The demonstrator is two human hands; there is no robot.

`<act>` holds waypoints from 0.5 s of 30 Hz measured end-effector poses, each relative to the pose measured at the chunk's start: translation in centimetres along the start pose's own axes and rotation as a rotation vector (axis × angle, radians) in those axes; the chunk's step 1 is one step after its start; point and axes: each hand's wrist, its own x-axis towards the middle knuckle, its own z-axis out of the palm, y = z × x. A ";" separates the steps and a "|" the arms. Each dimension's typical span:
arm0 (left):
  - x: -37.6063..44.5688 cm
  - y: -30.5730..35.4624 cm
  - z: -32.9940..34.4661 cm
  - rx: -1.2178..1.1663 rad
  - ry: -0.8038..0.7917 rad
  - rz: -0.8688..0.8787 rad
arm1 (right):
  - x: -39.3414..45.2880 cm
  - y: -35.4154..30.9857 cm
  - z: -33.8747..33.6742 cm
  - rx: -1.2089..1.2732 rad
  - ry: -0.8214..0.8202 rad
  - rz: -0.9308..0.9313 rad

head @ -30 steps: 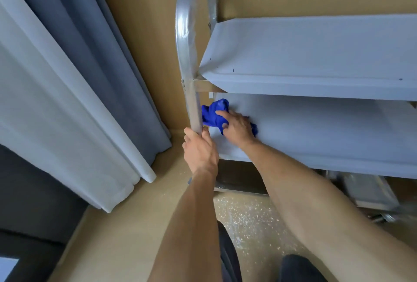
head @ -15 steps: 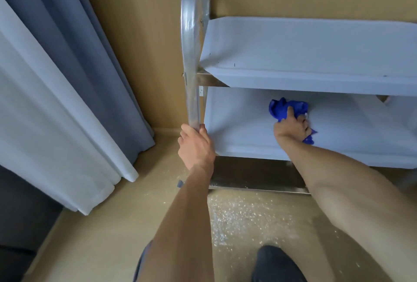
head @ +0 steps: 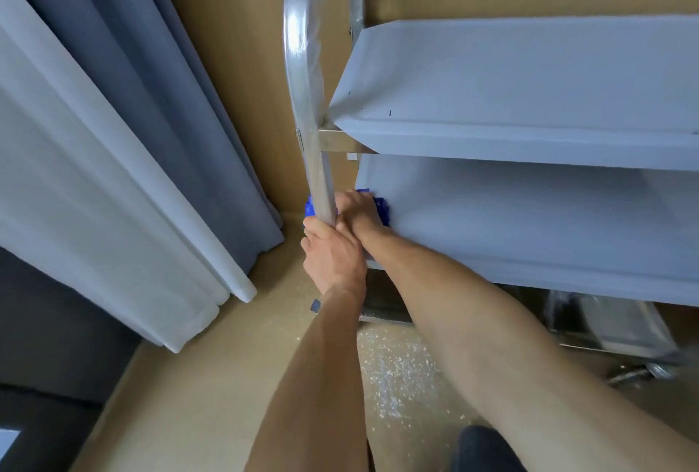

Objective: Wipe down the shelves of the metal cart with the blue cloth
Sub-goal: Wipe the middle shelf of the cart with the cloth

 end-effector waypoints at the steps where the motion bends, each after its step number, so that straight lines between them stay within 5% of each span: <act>1: -0.1 0.1 0.0 0.012 -0.001 0.022 | -0.4 0.2 0.3 0.051 0.069 -0.029; 4: -0.7 0.3 0.2 0.023 -0.029 0.079 | -2.0 2.0 0.5 0.149 0.299 -0.027; 8: -1.9 1.5 0.8 0.015 -0.035 0.091 | -4.4 6.7 0.5 0.068 0.482 0.259; 15: -2.2 1.2 1.0 -0.008 -0.031 0.185 | -6.3 20.6 -5.5 -0.010 0.496 0.890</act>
